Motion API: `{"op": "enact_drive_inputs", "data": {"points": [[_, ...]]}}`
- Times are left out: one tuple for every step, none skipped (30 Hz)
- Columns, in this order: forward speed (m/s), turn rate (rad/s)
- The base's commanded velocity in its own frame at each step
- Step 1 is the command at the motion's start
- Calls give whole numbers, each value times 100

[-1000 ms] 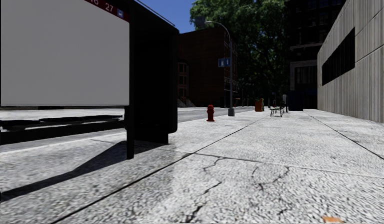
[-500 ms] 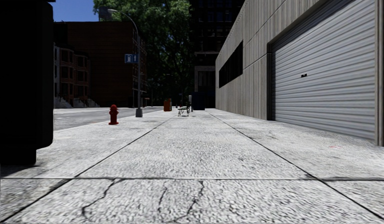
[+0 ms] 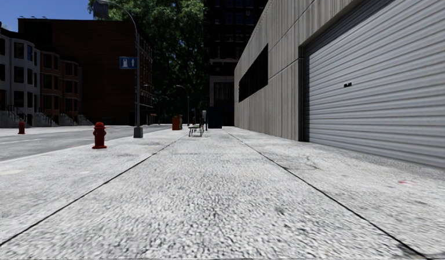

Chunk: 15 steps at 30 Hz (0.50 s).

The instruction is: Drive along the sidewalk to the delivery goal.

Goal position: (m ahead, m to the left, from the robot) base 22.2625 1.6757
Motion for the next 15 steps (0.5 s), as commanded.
{"op": "enact_drive_inputs", "data": {"points": [[200,0],[200,0],[200,0],[200,0],[200,0],[200,0],[200,0],[200,0],[200,0],[200,0],[200,0],[200,0],[200,0],[200,0],[200,0]]}}
